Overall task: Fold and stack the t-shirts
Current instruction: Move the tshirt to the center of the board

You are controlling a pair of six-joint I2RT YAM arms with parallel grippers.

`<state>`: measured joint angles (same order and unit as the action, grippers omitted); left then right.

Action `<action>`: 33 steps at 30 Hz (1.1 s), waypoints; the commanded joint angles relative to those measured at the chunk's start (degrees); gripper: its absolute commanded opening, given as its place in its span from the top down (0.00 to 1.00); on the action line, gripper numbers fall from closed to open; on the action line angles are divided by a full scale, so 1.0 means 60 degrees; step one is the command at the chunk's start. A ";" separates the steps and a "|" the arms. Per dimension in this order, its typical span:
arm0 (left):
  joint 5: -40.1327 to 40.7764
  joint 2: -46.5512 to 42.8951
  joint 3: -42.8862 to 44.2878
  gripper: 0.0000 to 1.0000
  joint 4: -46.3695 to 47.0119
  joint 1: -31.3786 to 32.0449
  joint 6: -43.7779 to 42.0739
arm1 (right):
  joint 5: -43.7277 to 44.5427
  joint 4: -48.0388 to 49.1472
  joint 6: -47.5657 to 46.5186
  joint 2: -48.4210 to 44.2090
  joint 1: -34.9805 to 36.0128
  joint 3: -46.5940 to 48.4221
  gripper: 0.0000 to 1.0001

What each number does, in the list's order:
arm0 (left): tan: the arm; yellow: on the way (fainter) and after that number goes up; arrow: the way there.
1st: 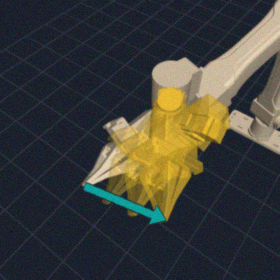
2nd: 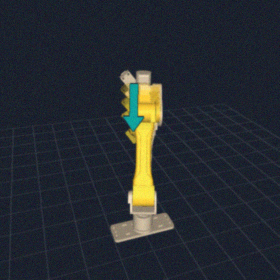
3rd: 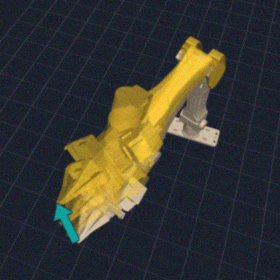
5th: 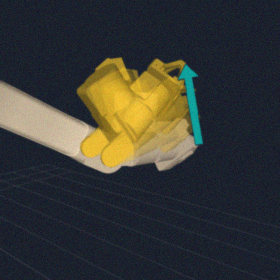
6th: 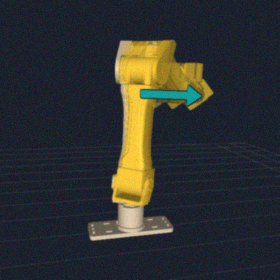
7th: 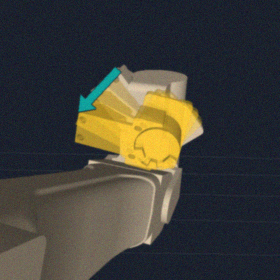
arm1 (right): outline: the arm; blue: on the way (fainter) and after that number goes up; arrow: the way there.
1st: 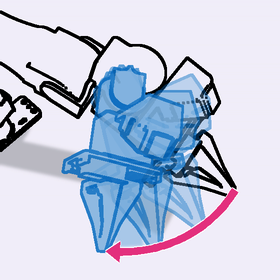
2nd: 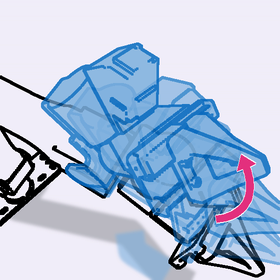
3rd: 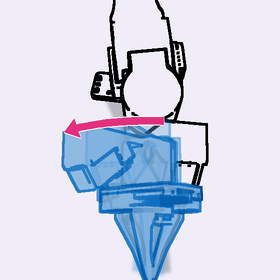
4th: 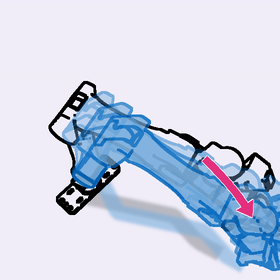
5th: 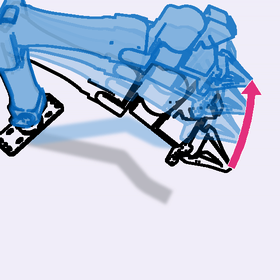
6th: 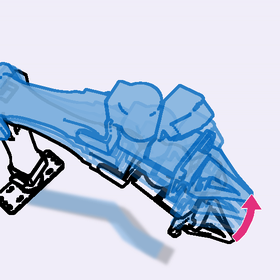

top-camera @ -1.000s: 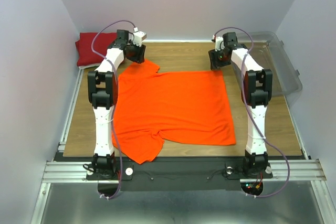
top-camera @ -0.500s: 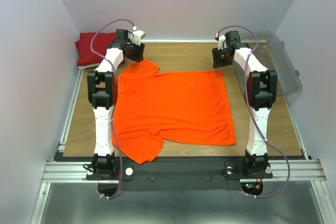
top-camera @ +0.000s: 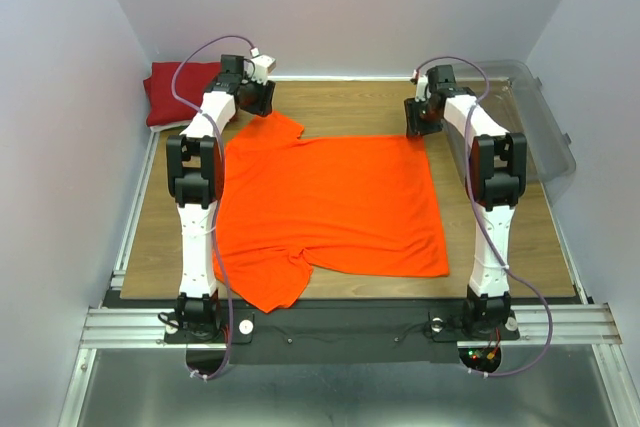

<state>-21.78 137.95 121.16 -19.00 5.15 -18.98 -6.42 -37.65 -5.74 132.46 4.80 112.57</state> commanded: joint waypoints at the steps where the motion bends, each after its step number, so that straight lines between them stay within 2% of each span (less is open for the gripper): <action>1: 0.0085 -0.0023 0.0577 0.40 0.0282 -0.0008 0.0161 | 0.0190 0.0269 -0.0273 -0.0016 0.0107 -0.0202 0.48; 10: 0.0436 0.0065 0.0665 0.39 0.0369 -0.0008 0.0278 | 0.0936 0.0240 -0.0318 0.0335 0.0240 -0.0027 0.49; 12: 0.0480 0.0094 0.0694 0.35 0.0471 -0.0008 0.0249 | 0.0937 0.0240 -0.0347 0.0379 0.0255 -0.0056 0.52; 15: 0.0539 0.0357 0.1104 0.31 0.0414 -0.0008 0.0307 | 0.0835 0.0225 -0.0362 0.0422 0.0226 -0.0071 0.71; 16: 0.0554 0.0546 0.1235 0.30 0.0385 -0.0008 0.0336 | 0.0777 0.0225 -0.0362 0.0423 0.0240 -0.0056 0.81; 19: 0.0583 0.0913 0.1734 0.28 0.0209 -0.0008 0.0454 | 0.0528 0.0196 -0.0377 0.0408 0.0255 -0.0056 0.92; 22: 0.0539 0.1206 0.2100 0.27 0.0135 -0.0008 0.0556 | 0.0337 0.0152 -0.0392 0.0379 0.0255 -0.0027 0.99; 29: 0.0715 0.1866 0.2744 0.29 -0.0244 0.0065 0.0644 | -0.0029 0.0137 -0.0450 0.0262 0.0255 0.0032 0.99; 33: 0.0334 0.1925 0.2600 0.44 -0.0539 0.0138 0.0410 | -0.0219 0.0137 -0.0450 0.0174 0.0255 0.0104 0.99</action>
<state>-18.20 150.36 134.80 -19.75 5.34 -15.92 -5.15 -36.82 -8.12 133.21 6.07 111.22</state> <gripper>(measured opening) 0.589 0.018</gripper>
